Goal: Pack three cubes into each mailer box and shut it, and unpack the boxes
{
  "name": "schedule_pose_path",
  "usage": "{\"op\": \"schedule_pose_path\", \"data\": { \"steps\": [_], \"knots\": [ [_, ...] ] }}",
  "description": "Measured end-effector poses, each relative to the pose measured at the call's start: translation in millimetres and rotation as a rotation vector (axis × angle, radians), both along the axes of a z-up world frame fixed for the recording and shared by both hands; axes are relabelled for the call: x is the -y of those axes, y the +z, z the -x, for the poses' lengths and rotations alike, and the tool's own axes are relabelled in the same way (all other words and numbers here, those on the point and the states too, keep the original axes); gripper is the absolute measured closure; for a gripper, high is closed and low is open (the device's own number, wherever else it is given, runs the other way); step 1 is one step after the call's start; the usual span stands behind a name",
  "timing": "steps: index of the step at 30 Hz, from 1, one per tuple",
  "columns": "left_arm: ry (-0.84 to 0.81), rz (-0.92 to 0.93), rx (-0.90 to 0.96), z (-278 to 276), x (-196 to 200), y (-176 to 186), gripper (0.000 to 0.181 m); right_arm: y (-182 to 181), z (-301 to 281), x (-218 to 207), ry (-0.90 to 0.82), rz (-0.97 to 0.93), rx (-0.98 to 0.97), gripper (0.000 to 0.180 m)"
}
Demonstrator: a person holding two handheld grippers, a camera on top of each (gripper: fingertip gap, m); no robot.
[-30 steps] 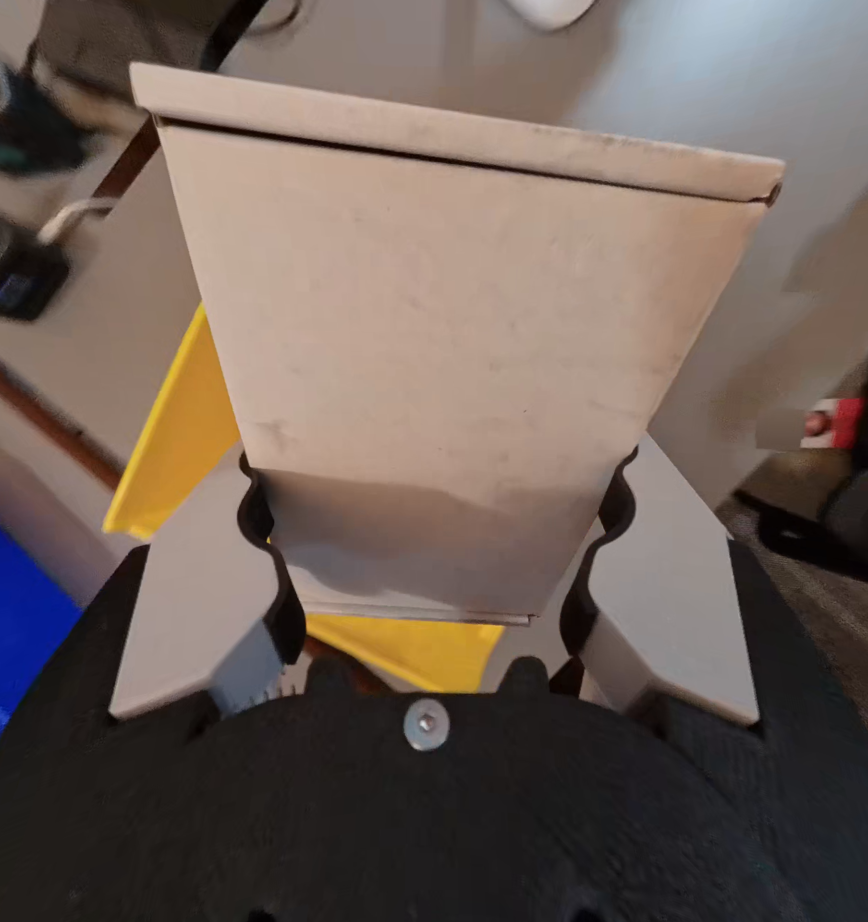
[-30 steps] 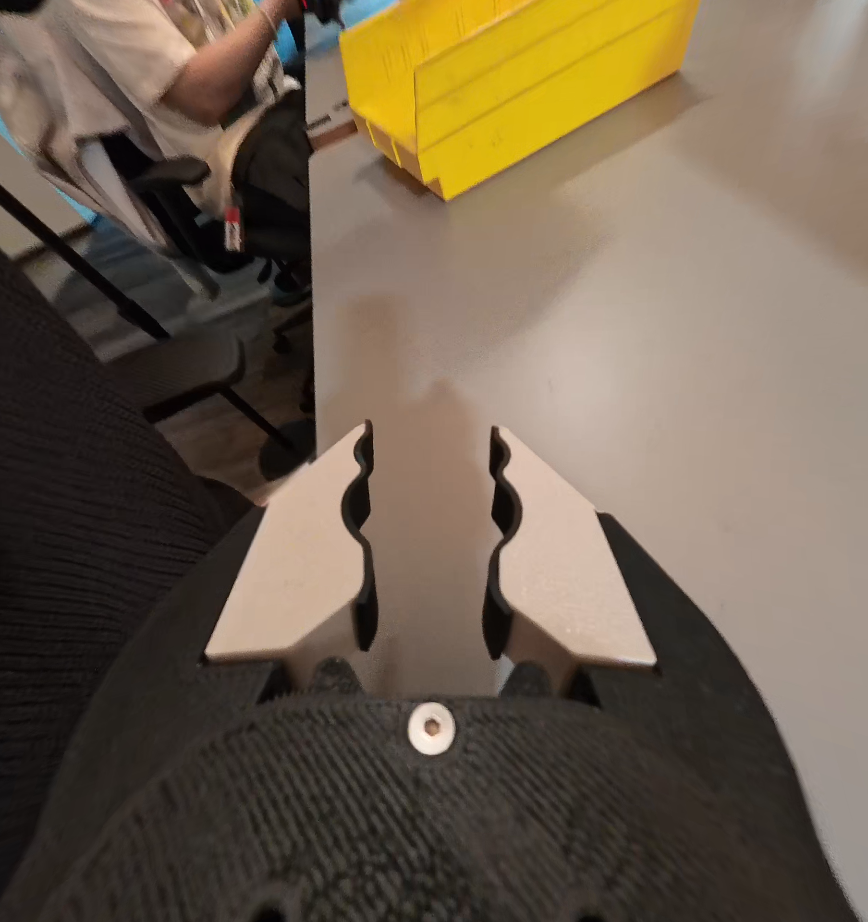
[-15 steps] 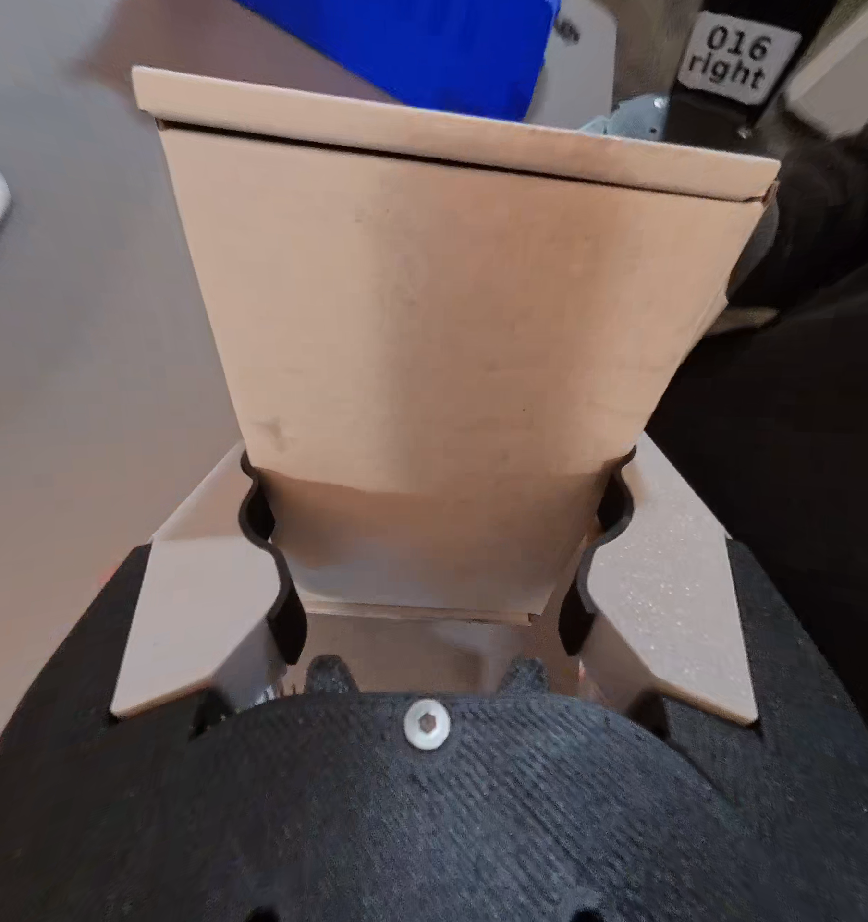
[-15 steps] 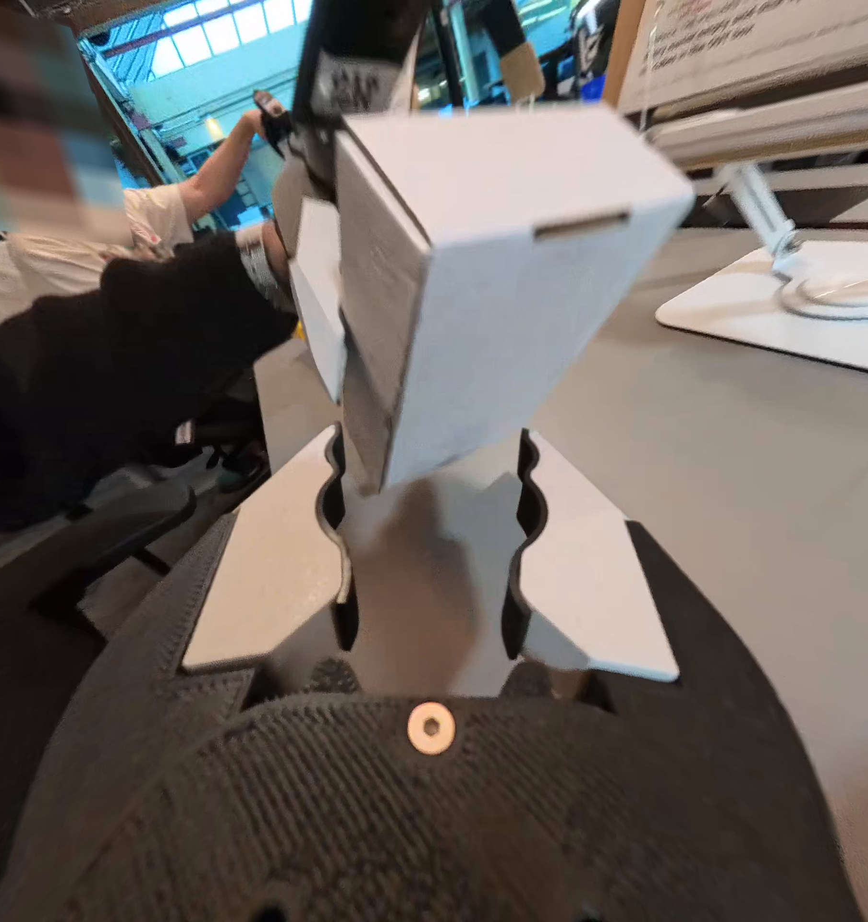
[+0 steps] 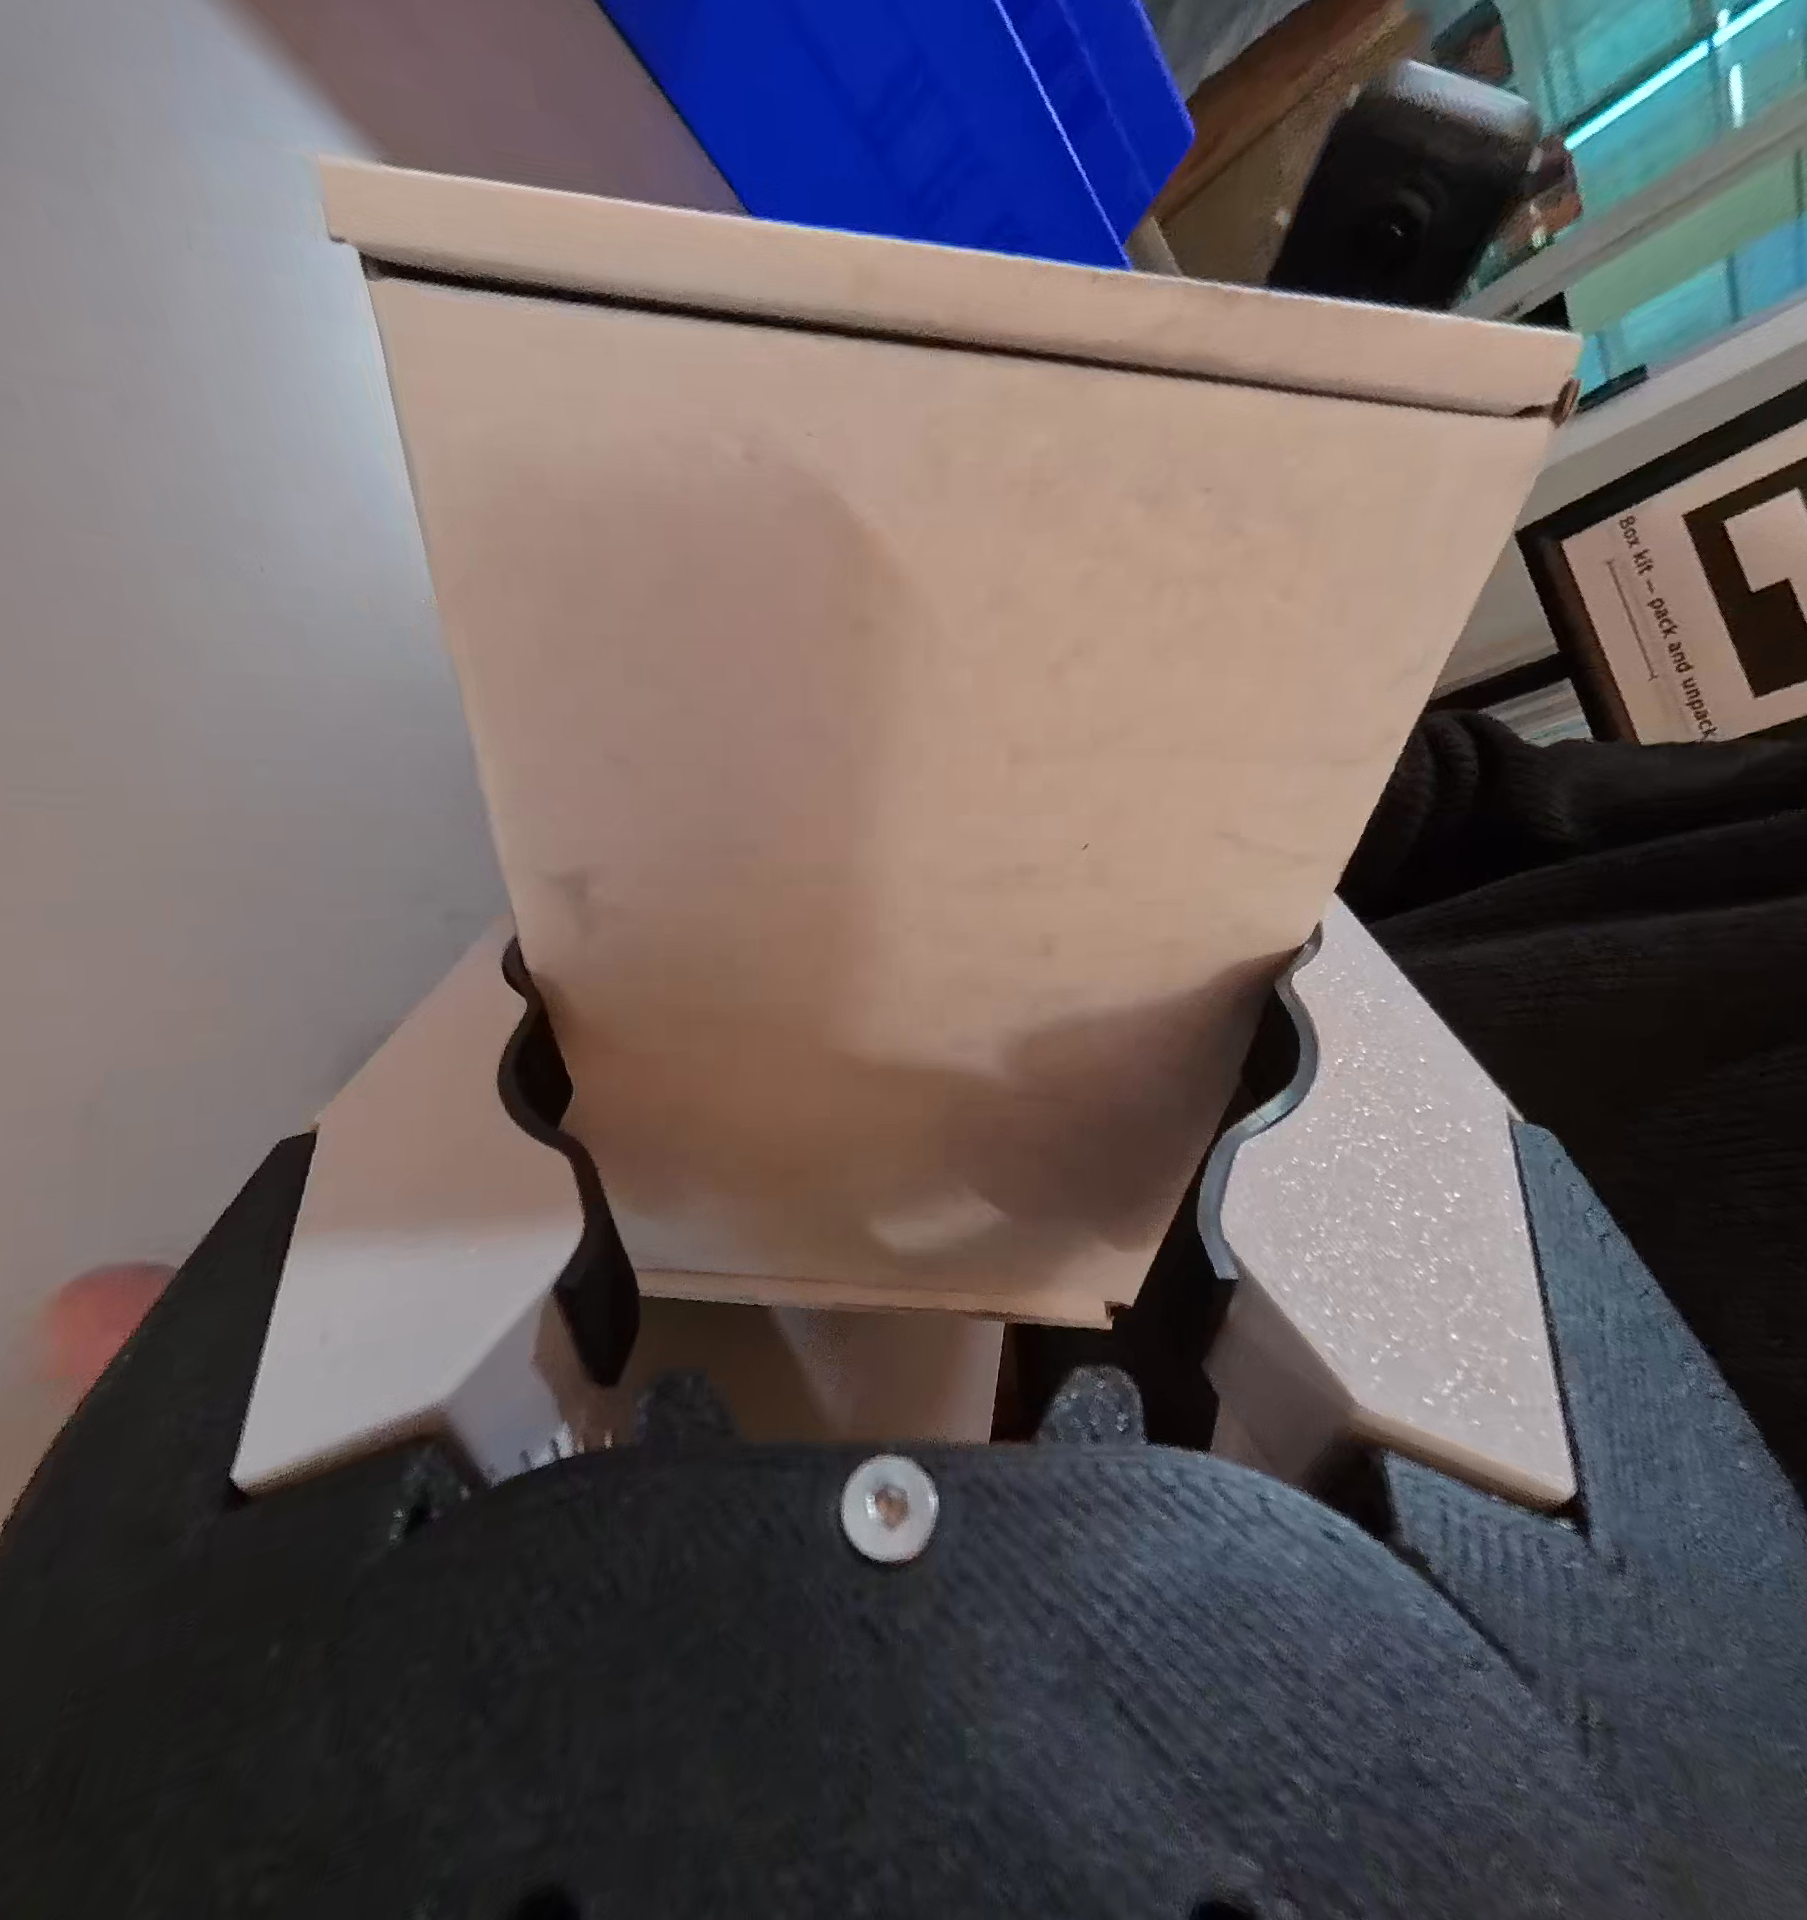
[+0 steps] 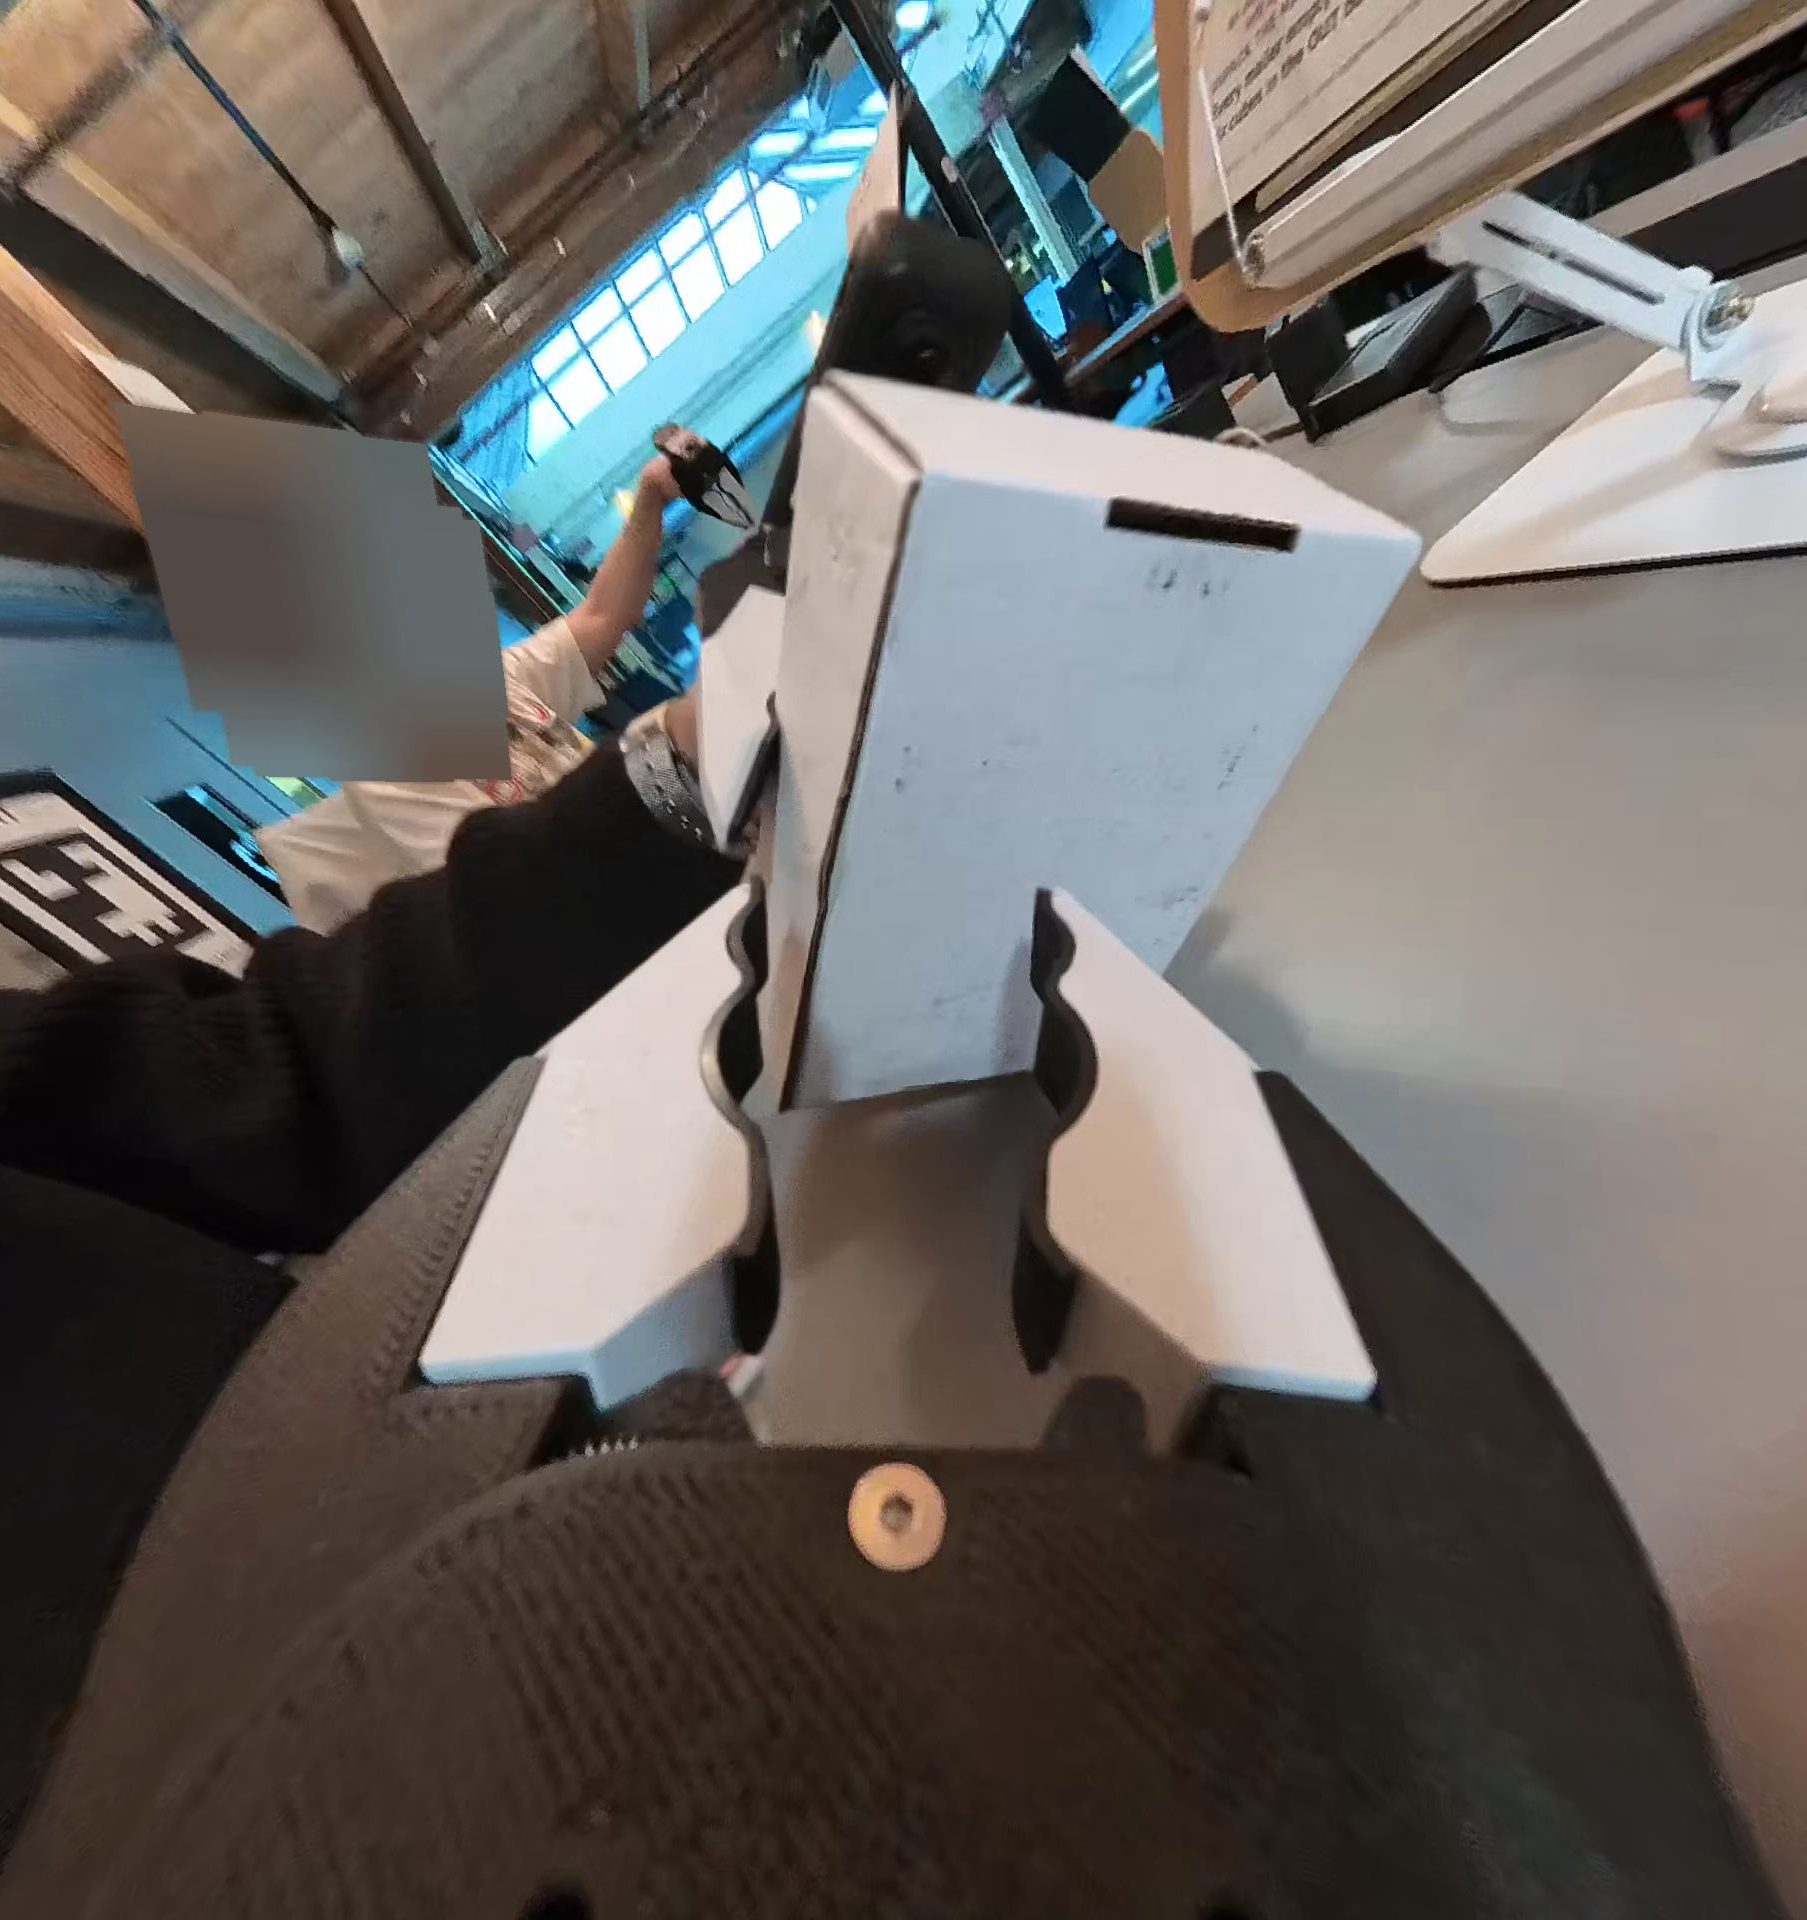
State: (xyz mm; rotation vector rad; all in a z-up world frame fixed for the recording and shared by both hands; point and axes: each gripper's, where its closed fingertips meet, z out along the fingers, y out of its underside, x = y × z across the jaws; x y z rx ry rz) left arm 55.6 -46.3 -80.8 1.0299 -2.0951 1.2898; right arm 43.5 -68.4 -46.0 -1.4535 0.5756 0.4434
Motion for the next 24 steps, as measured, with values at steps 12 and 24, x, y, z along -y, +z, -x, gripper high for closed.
{"op": "schedule_pose_path", "data": {
  "steps": [12, 24],
  "knots": [
    [0.05, -0.015, 0.006, -12, 7, 0, 0.048, -2, 11, -7, -0.047, 0.174, 0.399, 0.148],
    [0.302, -0.115, 0.322, -49, -2, 6, 0.051, -15, 1, 2, 0.049, 0.07, -0.024, 0.155]
  ]
}}
